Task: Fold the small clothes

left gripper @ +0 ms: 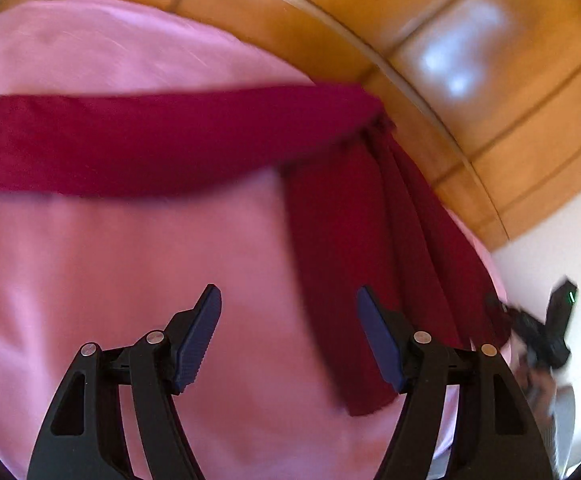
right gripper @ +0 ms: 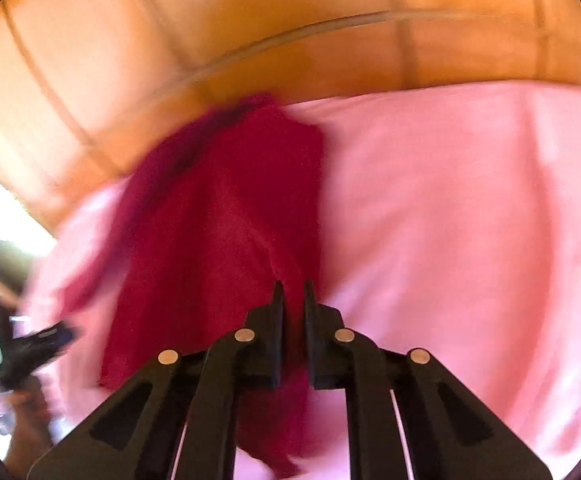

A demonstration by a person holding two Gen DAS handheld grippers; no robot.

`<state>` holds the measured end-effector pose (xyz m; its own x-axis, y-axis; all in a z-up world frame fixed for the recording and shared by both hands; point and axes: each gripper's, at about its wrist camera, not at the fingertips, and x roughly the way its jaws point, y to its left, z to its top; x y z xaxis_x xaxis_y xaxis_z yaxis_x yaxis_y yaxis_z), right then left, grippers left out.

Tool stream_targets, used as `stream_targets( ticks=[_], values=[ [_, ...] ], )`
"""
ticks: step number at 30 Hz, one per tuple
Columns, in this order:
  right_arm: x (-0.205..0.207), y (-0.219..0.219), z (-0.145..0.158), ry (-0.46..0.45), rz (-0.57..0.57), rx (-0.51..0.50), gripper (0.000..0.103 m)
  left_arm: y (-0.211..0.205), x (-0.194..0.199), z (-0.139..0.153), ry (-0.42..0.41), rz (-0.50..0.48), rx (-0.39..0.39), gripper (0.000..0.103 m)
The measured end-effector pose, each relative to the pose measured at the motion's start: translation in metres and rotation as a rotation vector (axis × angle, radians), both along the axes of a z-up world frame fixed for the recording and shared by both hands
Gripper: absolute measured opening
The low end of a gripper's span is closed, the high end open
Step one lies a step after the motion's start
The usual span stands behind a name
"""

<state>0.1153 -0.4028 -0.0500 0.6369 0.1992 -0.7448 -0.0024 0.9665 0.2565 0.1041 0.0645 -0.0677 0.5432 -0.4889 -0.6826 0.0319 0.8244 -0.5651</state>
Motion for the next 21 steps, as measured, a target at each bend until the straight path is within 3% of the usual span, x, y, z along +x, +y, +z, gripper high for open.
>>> stream_targets(
  ticks=[1, 3, 7, 10, 12, 13, 14, 15, 18, 19, 21],
  values=[
    [0.009, -0.015, -0.003, 0.009, -0.056, -0.075, 0.007, -0.008, -0.002, -0.006, 0.011, -0.019, 0.008, 0.069],
    [0.022, -0.038, -0.005, 0.024, -0.112, -0.106, 0.007, -0.022, -0.003, -0.010, 0.028, -0.056, -0.004, 0.069],
    [0.055, -0.072, -0.007, 0.036, -0.222, -0.384, 0.007, -0.042, 0.001, -0.016, 0.042, -0.099, -0.004, 0.069],
    [0.083, -0.096, -0.011, 0.059, -0.298, -0.480, 0.007, -0.056, 0.007, -0.024, 0.055, -0.118, 0.008, 0.068],
    [0.095, -0.112, -0.016, 0.080, -0.338, -0.475, 0.009, -0.059, 0.010, -0.027, 0.055, -0.133, 0.020, 0.060],
    [0.100, -0.120, -0.018, 0.089, -0.344, -0.444, 0.014, -0.064, 0.013, -0.028, 0.056, -0.153, 0.026, 0.051],
    [0.101, -0.125, -0.018, 0.086, -0.342, -0.425, 0.048, -0.067, 0.017, -0.029, 0.060, -0.164, 0.032, 0.047],
    [0.100, -0.127, -0.017, 0.077, -0.344, -0.414, 0.065, -0.070, 0.019, -0.030, 0.063, -0.167, 0.041, 0.047],
    [0.073, -0.120, -0.001, -0.003, -0.332, -0.379, 0.067, -0.069, 0.021, -0.031, 0.064, -0.168, 0.053, 0.032],
    [0.062, -0.108, 0.004, -0.025, -0.311, -0.349, 0.068, -0.067, 0.021, -0.032, 0.065, -0.166, 0.053, 0.021],
    [0.035, -0.085, 0.007, -0.049, -0.205, -0.225, 0.075, -0.067, 0.024, -0.034, 0.065, -0.165, 0.049, 0.017]
  ],
)
